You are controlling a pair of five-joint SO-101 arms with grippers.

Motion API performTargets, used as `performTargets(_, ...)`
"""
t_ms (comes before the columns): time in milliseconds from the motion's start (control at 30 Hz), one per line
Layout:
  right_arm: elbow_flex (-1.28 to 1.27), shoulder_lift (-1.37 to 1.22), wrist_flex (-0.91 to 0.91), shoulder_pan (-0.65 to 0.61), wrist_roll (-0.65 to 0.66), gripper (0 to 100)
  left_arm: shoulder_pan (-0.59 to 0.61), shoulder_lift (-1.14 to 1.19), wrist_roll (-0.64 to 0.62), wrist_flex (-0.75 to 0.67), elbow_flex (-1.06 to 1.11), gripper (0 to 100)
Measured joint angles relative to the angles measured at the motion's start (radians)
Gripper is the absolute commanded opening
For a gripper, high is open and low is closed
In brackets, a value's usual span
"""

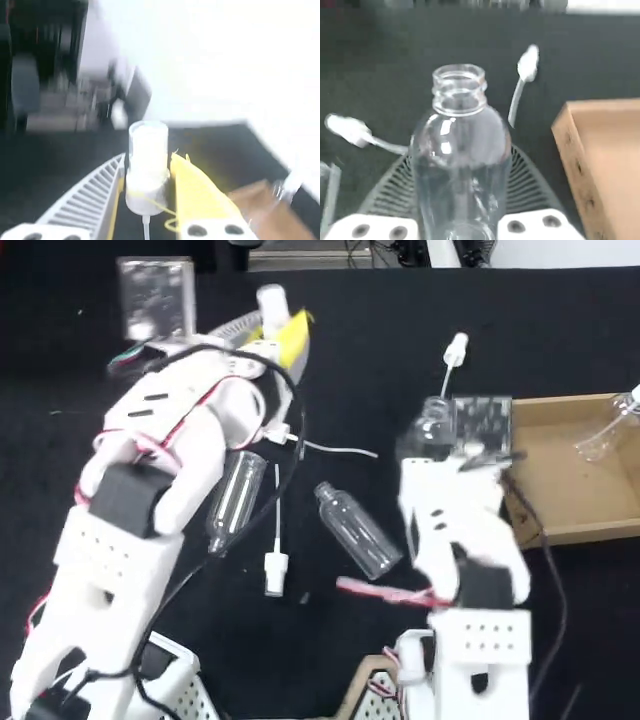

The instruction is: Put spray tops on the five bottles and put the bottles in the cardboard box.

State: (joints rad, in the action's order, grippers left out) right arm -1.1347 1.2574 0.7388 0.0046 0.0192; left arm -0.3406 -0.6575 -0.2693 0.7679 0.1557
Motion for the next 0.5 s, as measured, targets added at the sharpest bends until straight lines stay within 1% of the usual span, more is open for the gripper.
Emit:
performTargets(100,-0.064,0.124,-0.063,-0.092,-0.04,1.0,0.0,-0.044,0.0,-0.086,0.0,7)
performTargets(300,-0.19,0.261,-0.173,-0.227,-0.051,1.0,0.0,-0.068,0.003,-0.212,0.0,7)
performTargets(400,-0.241,0.279,-0.221,-0.265,-0.051,1.1,0.0,-0.068,0.003,-0.255,-0.002,7)
performTargets(500,-0.27,0.279,-0.259,-0.279,-0.051,1.1,-0.026,-0.068,0.002,-0.245,-0.061,6)
